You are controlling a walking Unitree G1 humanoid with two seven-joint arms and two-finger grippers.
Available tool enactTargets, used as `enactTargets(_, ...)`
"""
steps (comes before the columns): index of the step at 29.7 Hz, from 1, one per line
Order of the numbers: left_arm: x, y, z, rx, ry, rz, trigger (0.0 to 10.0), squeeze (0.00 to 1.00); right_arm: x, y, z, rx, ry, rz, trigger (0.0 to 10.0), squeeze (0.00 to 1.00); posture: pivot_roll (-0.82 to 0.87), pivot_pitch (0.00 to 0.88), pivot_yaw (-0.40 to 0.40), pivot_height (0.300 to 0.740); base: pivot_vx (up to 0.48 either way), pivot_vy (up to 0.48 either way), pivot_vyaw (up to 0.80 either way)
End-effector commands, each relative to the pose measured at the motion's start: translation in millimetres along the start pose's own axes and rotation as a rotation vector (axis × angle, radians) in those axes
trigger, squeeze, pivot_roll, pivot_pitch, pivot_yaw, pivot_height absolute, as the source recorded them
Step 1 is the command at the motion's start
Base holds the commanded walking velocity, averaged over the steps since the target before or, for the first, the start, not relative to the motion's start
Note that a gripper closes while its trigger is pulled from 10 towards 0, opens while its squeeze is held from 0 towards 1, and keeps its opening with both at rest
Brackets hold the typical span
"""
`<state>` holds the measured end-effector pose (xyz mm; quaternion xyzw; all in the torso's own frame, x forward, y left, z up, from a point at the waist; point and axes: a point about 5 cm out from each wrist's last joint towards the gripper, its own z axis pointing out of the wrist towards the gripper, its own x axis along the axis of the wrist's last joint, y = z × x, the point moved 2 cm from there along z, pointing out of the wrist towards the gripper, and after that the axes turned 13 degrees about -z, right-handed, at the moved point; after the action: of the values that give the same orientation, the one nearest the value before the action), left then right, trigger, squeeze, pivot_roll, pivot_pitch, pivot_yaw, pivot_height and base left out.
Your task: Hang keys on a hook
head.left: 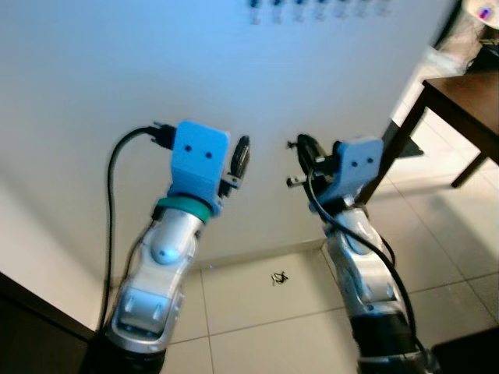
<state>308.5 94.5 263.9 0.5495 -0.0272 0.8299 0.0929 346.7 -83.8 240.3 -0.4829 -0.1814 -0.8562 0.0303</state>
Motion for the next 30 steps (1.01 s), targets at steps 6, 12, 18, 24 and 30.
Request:
enactTargets(6,-2,9.0,0.3,-0.027,-0.007,-0.01,10.0,0.0,-4,9.0,-4.8,-0.019,-0.01,-0.027,10.0,0.0,-0.08,0.024,0.068,0.74,0.434,0.0,0.0)
enactTargets(12,-2,6.9,0.1,-0.021,-0.006,-0.007,10.0,0.0,0,7.3,-3.8,0.011,0.009,-0.075,10.0,0.0,-0.08,0.022,0.067,0.74,0.381,0.0,0.0)
enactTargets(18,-1,5.2,0.0,-0.019,0.0,-0.006,10.0,0.0,10,10.1,-2.0,0.016,0.055,-0.139,10.0,0.0,-0.08,0.02,0.068,0.74,0.366,0.0,0.0)
enactTargets(24,8,-8.4,-30.5,-0.114,0.004,-0.044,10.0,0.0,32,26.9,-6.5,-0.006,0.122,-0.208,10.0,0.0,-0.1,0.029,0.072,0.74,0.11,0.0,0.0)
enactTargets(30,13,-20.1,-67.9,-0.165,-0.065,0.015,10.0,0.0,40,38.6,-18.9,-0.007,0.131,-0.261,10.0,0.0,-0.08,0.035,0.058,0.74,0.0,0.0,0.0)
